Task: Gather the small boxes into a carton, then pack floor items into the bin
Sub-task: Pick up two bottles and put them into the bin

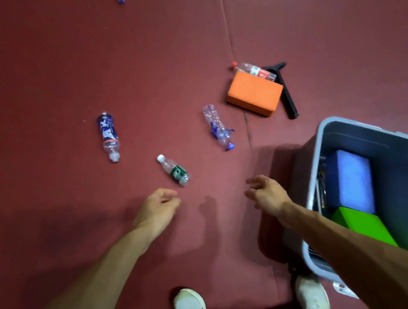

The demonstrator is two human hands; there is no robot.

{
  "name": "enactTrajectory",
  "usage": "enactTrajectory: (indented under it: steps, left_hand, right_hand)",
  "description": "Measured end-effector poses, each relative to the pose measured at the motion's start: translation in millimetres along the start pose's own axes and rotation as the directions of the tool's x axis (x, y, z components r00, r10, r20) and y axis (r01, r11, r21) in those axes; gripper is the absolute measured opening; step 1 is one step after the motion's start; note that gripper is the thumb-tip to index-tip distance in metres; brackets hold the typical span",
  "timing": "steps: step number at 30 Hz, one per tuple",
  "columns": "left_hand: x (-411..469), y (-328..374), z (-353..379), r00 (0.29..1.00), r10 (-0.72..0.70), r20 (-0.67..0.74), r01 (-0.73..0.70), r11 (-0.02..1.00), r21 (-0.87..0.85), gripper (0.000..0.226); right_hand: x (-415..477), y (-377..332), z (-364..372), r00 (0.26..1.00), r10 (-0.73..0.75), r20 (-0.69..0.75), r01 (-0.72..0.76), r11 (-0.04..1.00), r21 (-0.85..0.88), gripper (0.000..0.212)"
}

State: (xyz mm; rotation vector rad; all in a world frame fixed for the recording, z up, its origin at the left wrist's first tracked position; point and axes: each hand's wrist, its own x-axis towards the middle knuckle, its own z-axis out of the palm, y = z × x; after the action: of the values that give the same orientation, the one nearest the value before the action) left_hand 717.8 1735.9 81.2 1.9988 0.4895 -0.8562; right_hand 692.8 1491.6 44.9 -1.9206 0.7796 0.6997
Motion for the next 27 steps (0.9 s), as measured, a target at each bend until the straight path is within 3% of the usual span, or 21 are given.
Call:
enactTrajectory:
  steps: [7, 12, 17, 23, 27]
  left_hand:
    - [45, 8, -66, 0.988, -0.072, -0.139, 0.051, 0.988, -0.146, 0.012]
    - [108, 53, -60, 0.969, -0.094, -0.228, 0.045, 0.976, -0.214, 0.014]
    - [195, 106, -30, 0.963, -0.146, -0.225, 0.092, 0.967, -0.237, 0.009]
    - [283, 104, 4, 0.84, -0.37, -0.396, 0.281, 0.922, -0.266, 0.021]
    - [333, 74, 21, 0.825, -0.411, -0.388, 0.368, 0.912, -0.183, 0.026]
  right_hand:
    - [33, -82, 16, 0.998, -0.047, 0.033, 0.05, 0.993, -0.104, 0.038]
    - [98, -105, -9, 1.0, -0.019, 0.003, 0.019, 0.986, -0.164, 0.041]
    - [189, -120, -39, 1.0, 0.028, 0.01, -0.025, 0.973, -0.231, 0.044]
    - [289, -112, -33, 0.996, 0.079, 0.037, -0.066, 0.961, -0.267, 0.057]
    - [346, -94, -6, 0.994, 0.106, -0.024, -0.108, 0.953, -0.284, 0.06]
